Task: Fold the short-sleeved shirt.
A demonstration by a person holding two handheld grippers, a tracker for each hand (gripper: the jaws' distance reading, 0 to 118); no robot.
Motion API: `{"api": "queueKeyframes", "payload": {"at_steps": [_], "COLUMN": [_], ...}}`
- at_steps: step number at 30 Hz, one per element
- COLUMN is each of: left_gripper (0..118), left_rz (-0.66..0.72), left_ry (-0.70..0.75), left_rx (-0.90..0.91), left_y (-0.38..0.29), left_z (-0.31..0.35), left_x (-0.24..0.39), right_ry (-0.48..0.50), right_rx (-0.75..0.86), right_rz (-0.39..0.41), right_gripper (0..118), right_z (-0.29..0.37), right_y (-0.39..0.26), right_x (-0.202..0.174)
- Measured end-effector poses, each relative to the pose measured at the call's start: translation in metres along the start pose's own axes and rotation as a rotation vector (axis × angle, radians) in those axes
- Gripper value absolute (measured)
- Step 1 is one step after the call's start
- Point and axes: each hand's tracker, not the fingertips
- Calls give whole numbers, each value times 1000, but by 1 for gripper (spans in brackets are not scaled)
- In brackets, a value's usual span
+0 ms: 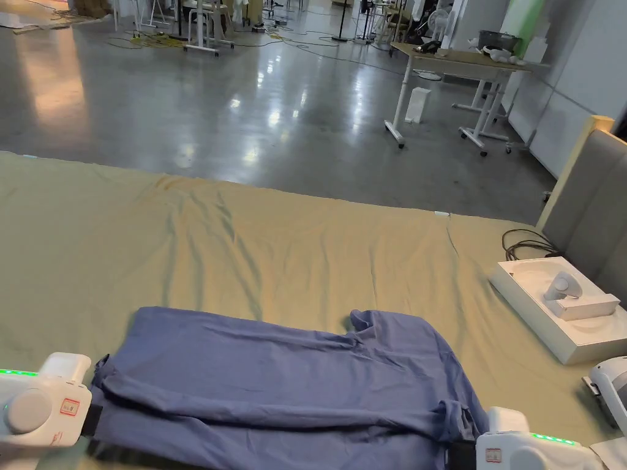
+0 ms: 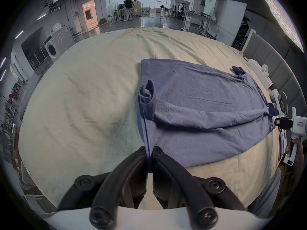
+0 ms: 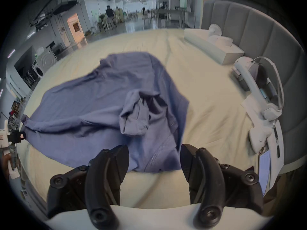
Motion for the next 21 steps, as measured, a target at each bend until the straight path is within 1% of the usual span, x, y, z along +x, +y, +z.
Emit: {"api": "queueKeyframes", "payload": {"at_steps": [1,3,4,5,6,7,8,9,11,14,16,21], "left_gripper": [6,6,6,6,6,6,6,6,6,6,6,6], "left_rz": [-3,-3,1,5,5,3,2,1,1,13,21,29], "left_ry": [3,7,8,7,8,10,11,12,13,8,-2,-32], "left_rx": [-3,-13,-15,-16,-16,-14,-12,-11,-11,-4,15,55], "left_y": [0,-6,-9,-11,-13,-15,-16,-17,-16,-16,-14,-4], "left_z": [-1,1,4,4,5,5,8,8,4,5,9,30], "left_x": [0,6,10,11,13,14,15,16,11,9,6,2], "right_ry": [-7,-66,-67,-77,-92,-66,-45,-45,-49,-29,-13,12], "right_rx": [-27,-112,-103,-62,-33,-35,-31,-27,-31,-22,22,92], "right_rz": [10,50,51,52,69,79,79,77,70,33,3,24], "right_gripper": [69,66,62,58,49,34,14,11,9,8,7,7], "right_z": [-9,-28,-32,-28,-23,-22,-23,-23,-24,-14,0,38], "right_y": [1,-2,-5,-8,-11,-12,-13,-13,-12,-10,-11,-4], "right_x": [-2,-11,-15,-19,-25,-28,-29,-29,-29,-23,-21,-21]}}
